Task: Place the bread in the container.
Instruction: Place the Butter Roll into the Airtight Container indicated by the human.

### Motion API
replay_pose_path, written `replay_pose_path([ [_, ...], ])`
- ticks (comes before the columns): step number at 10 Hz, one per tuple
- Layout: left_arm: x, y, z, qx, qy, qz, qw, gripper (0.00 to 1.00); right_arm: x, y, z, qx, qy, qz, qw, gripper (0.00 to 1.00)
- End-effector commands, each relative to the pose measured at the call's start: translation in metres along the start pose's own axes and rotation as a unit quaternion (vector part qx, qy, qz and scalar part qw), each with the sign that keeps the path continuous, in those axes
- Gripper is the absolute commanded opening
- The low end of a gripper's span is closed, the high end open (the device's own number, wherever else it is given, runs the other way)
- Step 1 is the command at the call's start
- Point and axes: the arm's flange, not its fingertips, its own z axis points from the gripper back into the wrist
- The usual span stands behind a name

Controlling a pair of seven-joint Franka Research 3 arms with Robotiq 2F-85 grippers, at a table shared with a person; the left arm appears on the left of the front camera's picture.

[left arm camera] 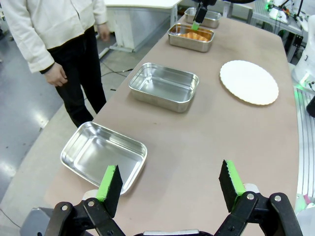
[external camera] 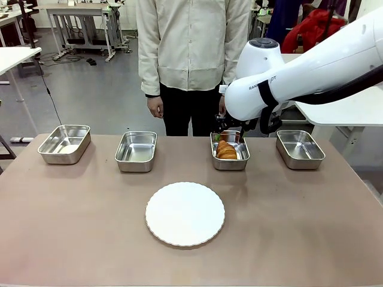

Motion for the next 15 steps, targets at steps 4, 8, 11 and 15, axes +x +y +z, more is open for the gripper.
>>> replay_pose_path([
  [4,0.002,-0.002,0.000,0.000,-0.002,-0.008,1.000,1.00,-0.097,0.006,0.090,-0.008,-0.064,0.035,0.997,1.00],
  [8,0.002,-0.002,0.000,0.000,-0.002,-0.008,1.000,1.00,-0.173,-0.018,0.121,0.015,-0.045,0.063,0.997,1.00],
  [11,0.002,-0.002,0.000,0.000,-0.002,-0.008,1.000,1.00,-0.208,-0.036,0.115,0.052,-0.006,0.086,0.995,1.00],
  [15,0.002,-0.002,0.000,0.000,-0.002,-0.008,1.000,1.00,-0.202,-0.027,0.112,0.035,-0.013,0.071,0.997,1.00],
])
